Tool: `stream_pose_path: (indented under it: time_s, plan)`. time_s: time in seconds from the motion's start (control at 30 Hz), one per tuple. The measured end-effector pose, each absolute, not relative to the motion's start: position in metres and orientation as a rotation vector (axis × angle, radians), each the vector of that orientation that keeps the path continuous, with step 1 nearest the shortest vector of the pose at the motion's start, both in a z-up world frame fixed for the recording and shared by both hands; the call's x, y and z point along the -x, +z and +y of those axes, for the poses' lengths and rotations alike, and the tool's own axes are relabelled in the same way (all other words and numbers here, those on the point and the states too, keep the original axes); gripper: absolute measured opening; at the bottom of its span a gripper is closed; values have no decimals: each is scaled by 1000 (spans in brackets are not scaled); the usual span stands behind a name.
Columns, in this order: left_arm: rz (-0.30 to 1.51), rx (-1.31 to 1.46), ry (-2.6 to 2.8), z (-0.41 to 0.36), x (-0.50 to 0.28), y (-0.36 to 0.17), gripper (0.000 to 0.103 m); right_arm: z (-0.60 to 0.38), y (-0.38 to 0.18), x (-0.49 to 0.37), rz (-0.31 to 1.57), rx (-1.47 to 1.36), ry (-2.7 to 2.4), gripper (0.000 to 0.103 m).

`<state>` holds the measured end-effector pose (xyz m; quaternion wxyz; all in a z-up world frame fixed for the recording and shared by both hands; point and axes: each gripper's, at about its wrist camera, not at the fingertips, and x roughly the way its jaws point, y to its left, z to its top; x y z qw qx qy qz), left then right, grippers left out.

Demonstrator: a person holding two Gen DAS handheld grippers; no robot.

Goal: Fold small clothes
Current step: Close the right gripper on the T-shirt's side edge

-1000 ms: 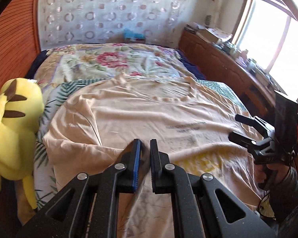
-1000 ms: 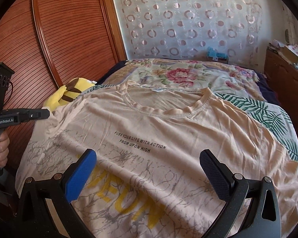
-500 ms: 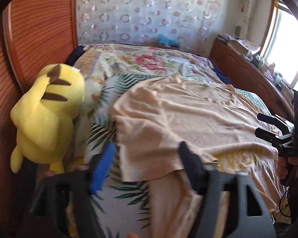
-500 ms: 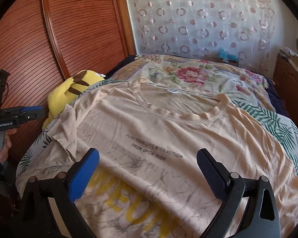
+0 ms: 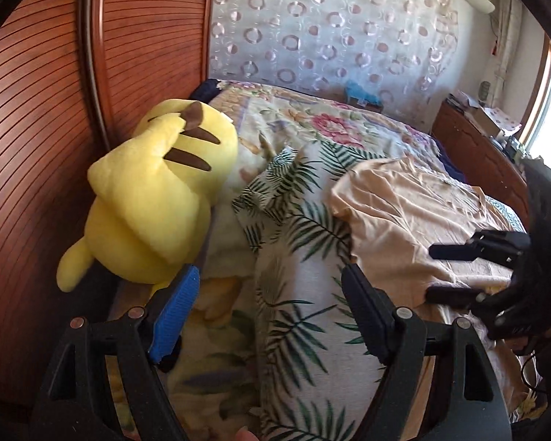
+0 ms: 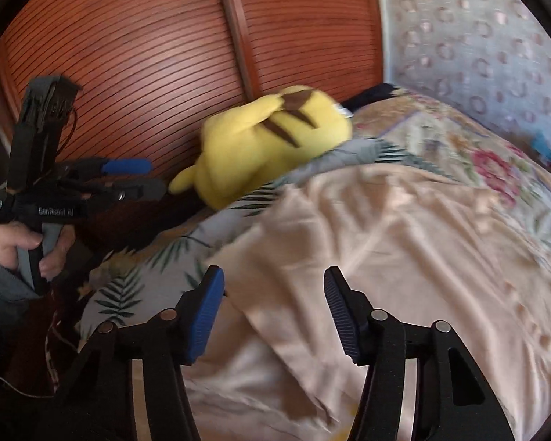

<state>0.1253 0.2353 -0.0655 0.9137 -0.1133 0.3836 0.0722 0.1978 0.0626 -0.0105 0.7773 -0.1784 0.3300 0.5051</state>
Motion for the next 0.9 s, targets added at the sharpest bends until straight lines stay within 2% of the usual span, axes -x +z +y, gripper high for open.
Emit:
stream_pose_path:
  time_s: [0.13,0.33,0.37,0.43,0.53,0.9]
  plan:
    - [775,247,149,246,-123,-64,80,99,-34,-206,777,460,1132,46]
    - [772,255,141,248,-124,-65,80,129,-50,-219,766,541,1129,44]
    - [771,258,140,248,-124,-64,80,131,-52,-217,749,566,1122,38]
    - [770,262,137,246,-126,-64,80,131,-53,-211,702,614,1084,5]
    - [766,253,127,245,-128,-63,80,117,-51,-234,802,499,1120,2]
    - [779,218,46,209,-150,-63,80,39,9,-303,660,201,931,2]
